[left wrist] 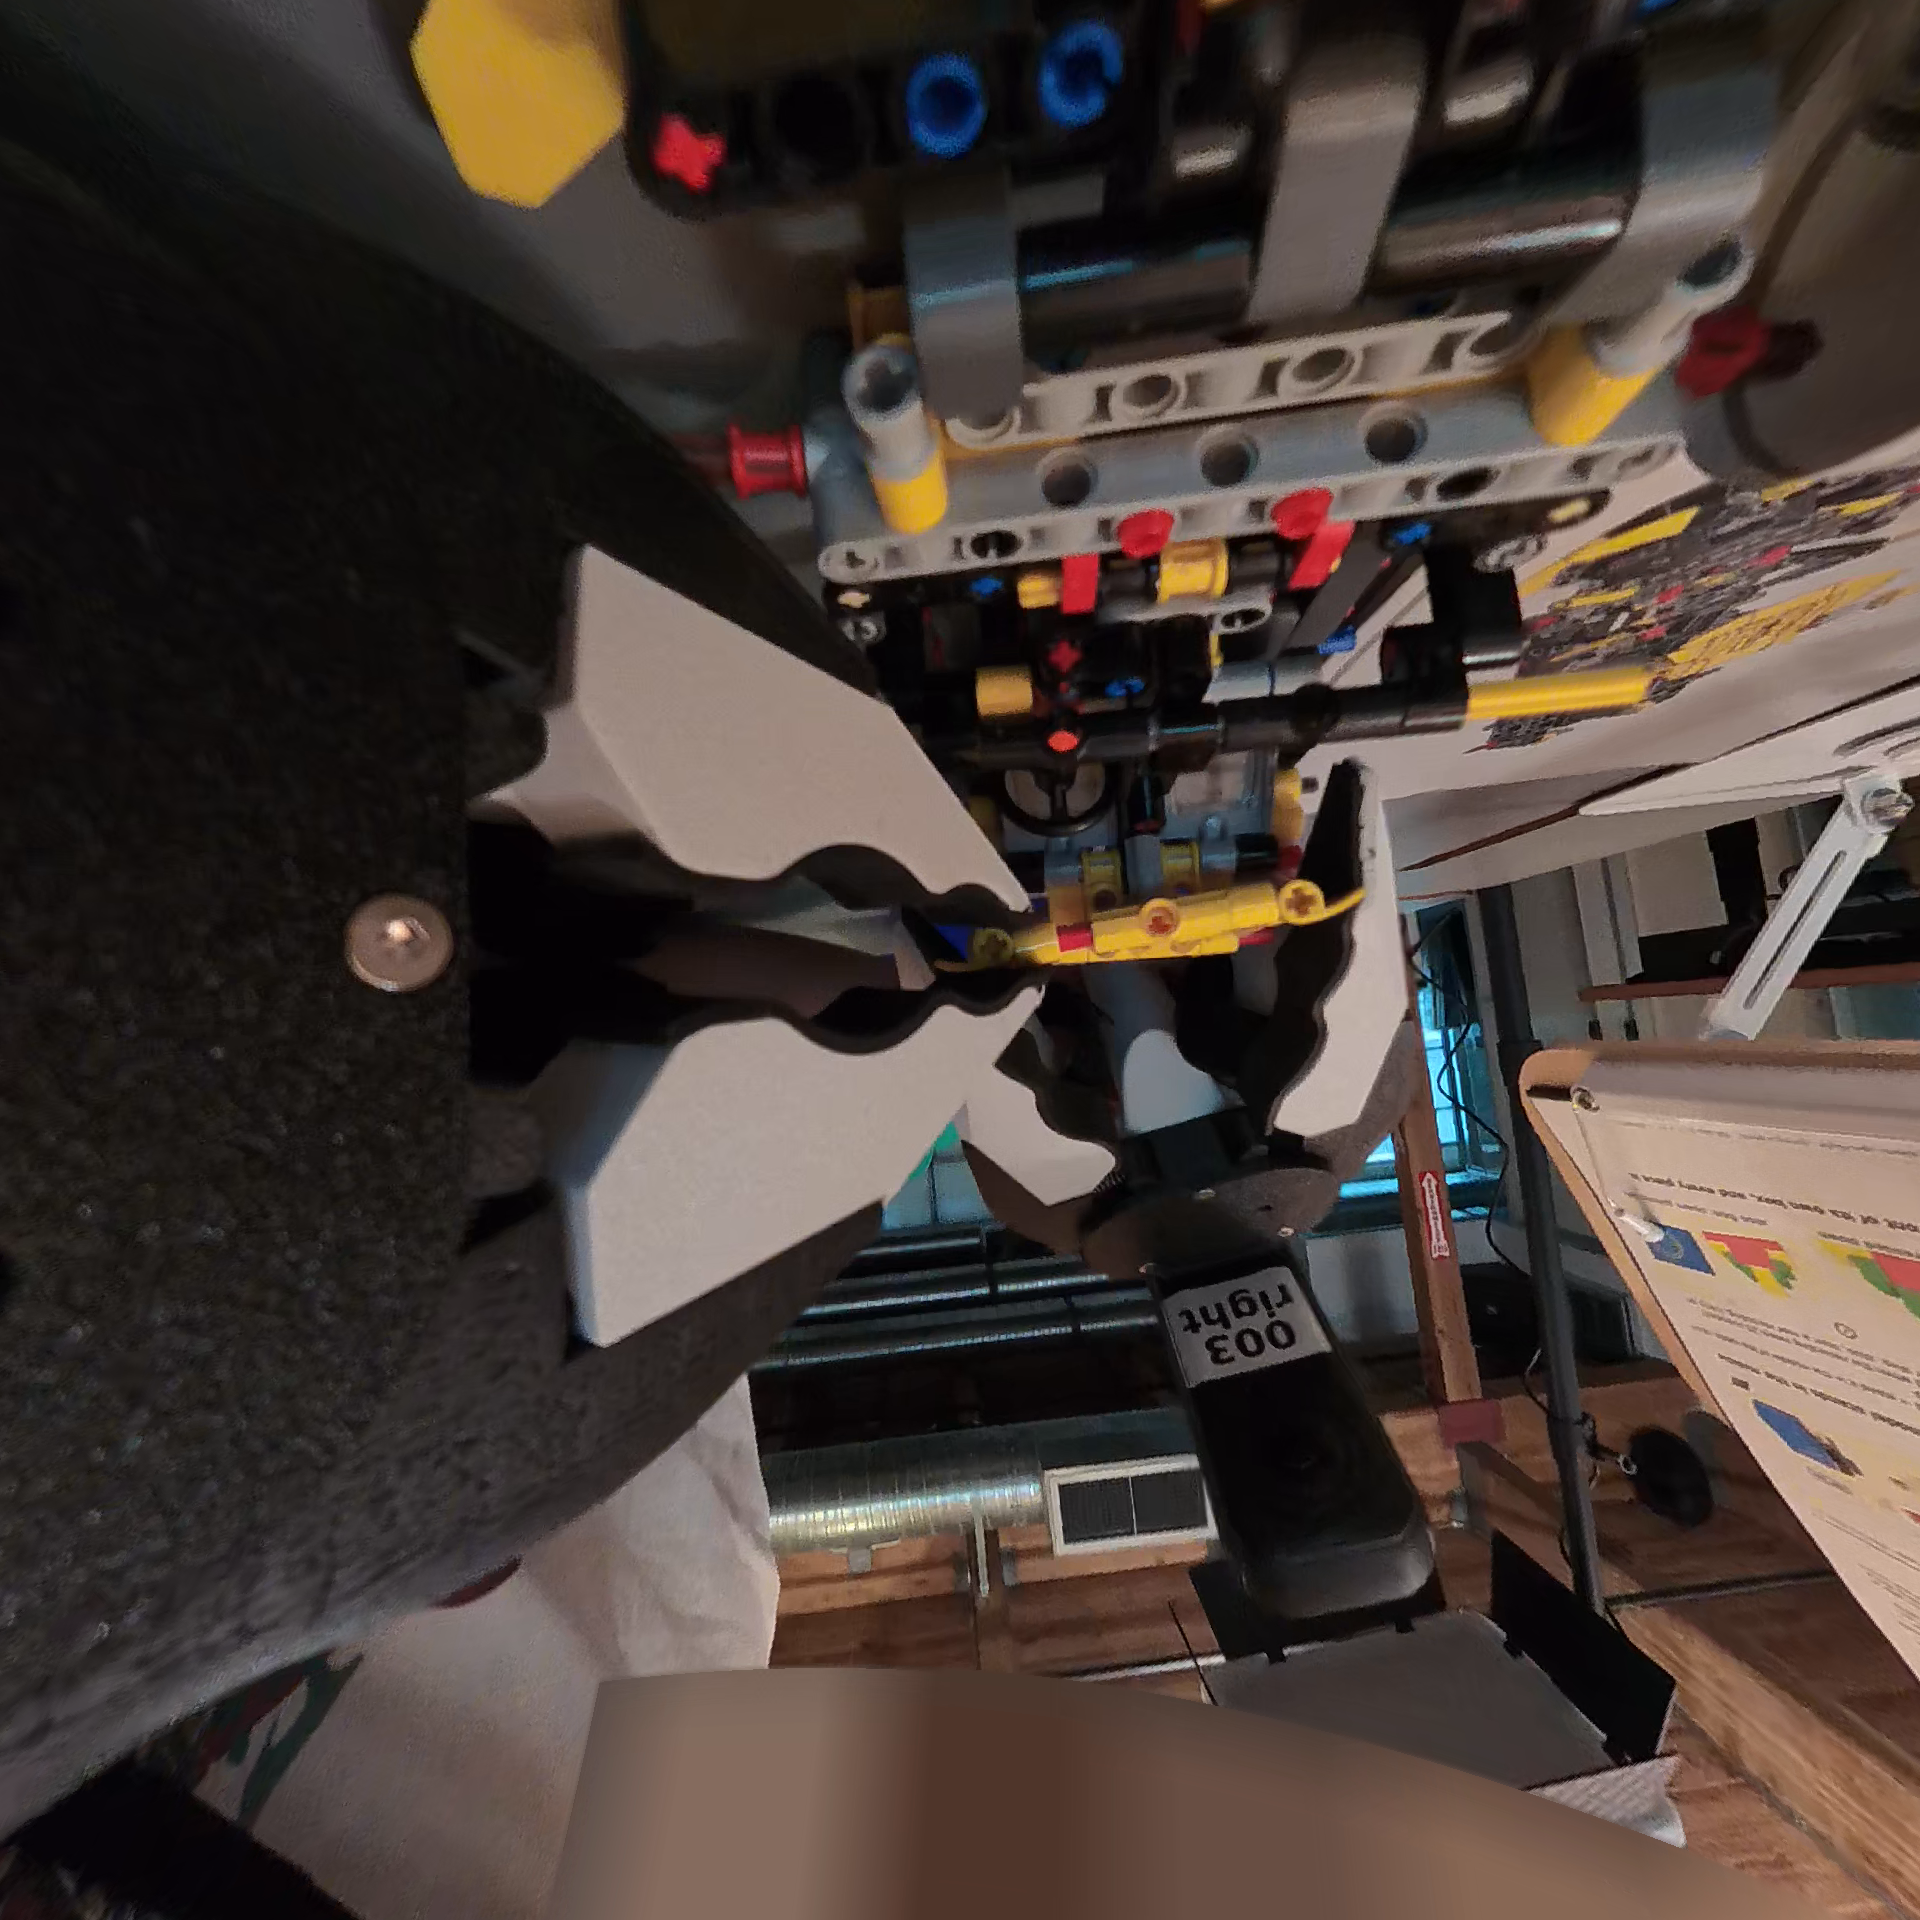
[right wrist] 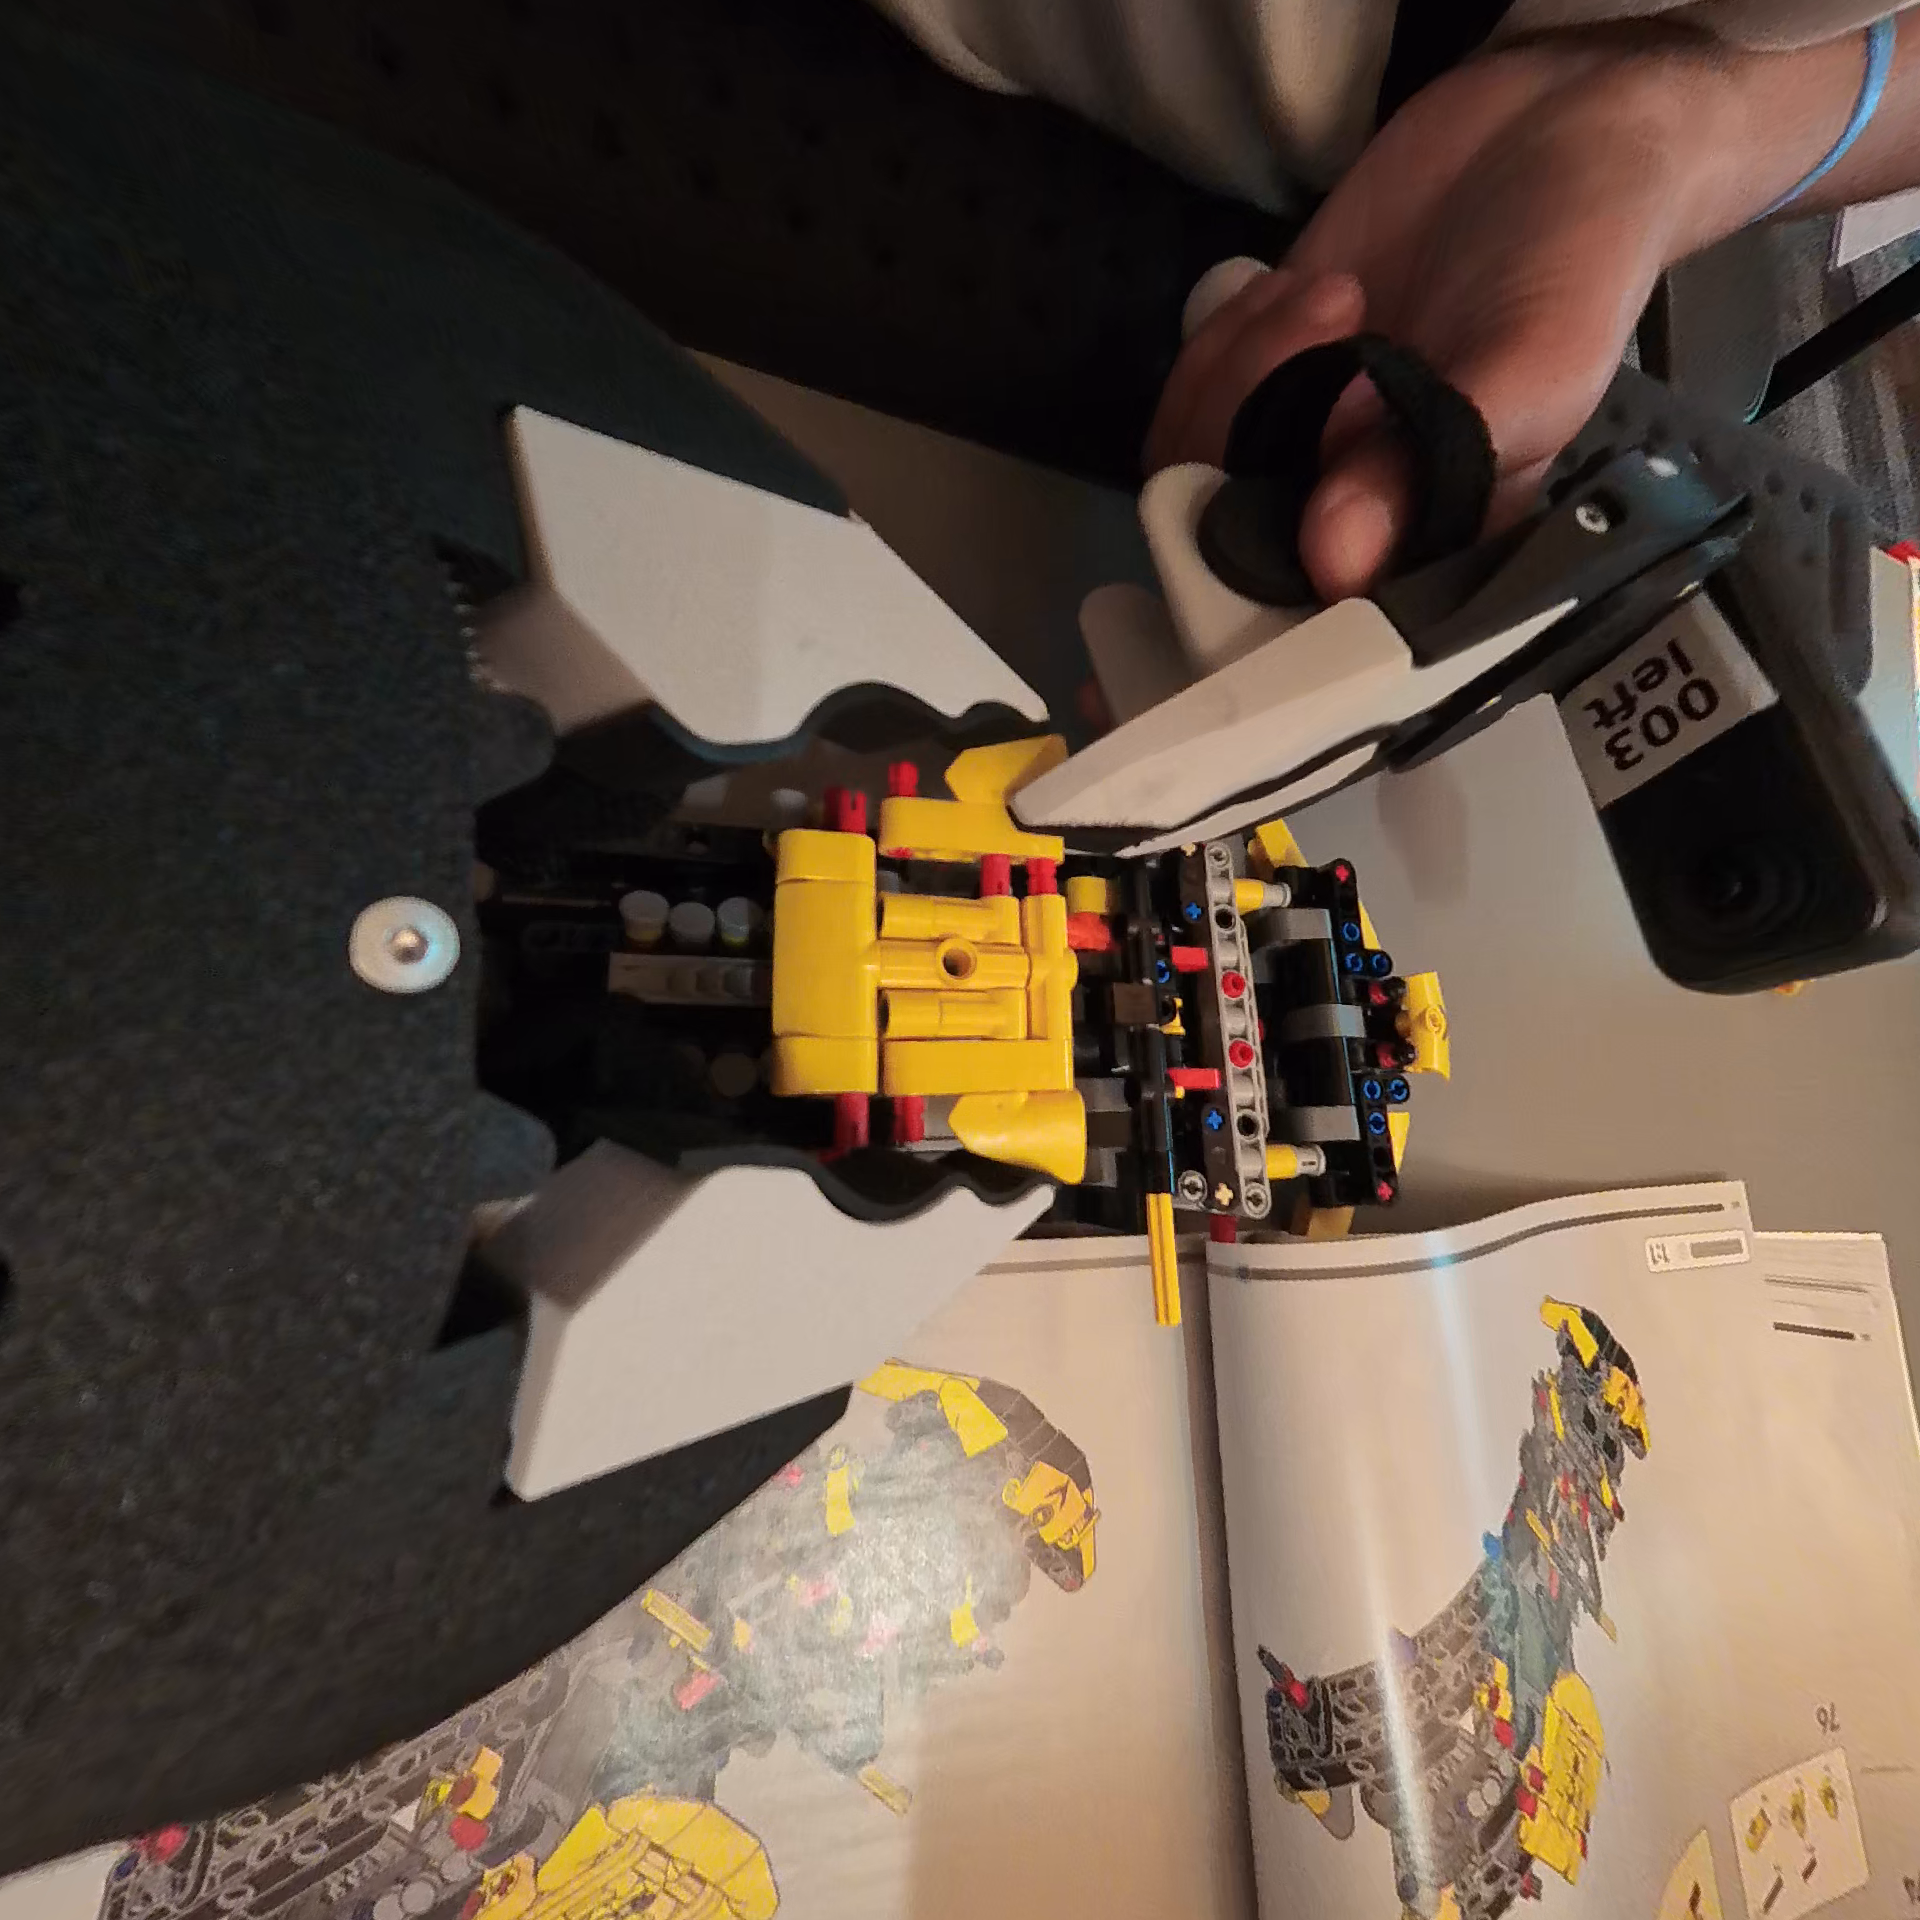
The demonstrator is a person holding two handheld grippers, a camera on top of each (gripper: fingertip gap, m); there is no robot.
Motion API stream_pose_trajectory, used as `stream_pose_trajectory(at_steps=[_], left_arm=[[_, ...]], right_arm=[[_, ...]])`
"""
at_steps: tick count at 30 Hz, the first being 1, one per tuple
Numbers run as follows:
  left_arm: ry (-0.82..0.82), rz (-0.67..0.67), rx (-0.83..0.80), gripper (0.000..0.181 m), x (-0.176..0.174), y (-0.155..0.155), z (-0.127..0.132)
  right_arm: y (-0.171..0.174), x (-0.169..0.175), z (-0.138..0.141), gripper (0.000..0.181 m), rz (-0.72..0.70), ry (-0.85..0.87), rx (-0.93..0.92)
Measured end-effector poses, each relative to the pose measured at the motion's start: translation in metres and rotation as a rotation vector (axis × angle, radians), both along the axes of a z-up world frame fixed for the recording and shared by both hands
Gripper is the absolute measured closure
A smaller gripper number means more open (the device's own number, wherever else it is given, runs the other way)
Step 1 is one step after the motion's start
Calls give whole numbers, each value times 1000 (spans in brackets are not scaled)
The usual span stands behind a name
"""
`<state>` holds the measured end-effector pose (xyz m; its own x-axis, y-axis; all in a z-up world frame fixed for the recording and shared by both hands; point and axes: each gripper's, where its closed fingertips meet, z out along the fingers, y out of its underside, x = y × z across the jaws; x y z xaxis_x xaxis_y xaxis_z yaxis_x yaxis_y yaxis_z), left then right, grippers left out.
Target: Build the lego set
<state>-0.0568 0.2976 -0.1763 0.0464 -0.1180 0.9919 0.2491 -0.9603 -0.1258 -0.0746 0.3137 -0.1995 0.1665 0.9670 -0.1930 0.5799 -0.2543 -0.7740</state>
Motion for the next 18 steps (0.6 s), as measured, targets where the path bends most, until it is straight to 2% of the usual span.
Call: stream_pose_trajectory(at_steps=[18], left_arm=[[-3, -70, -6, 174, -4, -11, 0]], right_arm=[[-2, -1, 0, 102, 20, -4, 39]])
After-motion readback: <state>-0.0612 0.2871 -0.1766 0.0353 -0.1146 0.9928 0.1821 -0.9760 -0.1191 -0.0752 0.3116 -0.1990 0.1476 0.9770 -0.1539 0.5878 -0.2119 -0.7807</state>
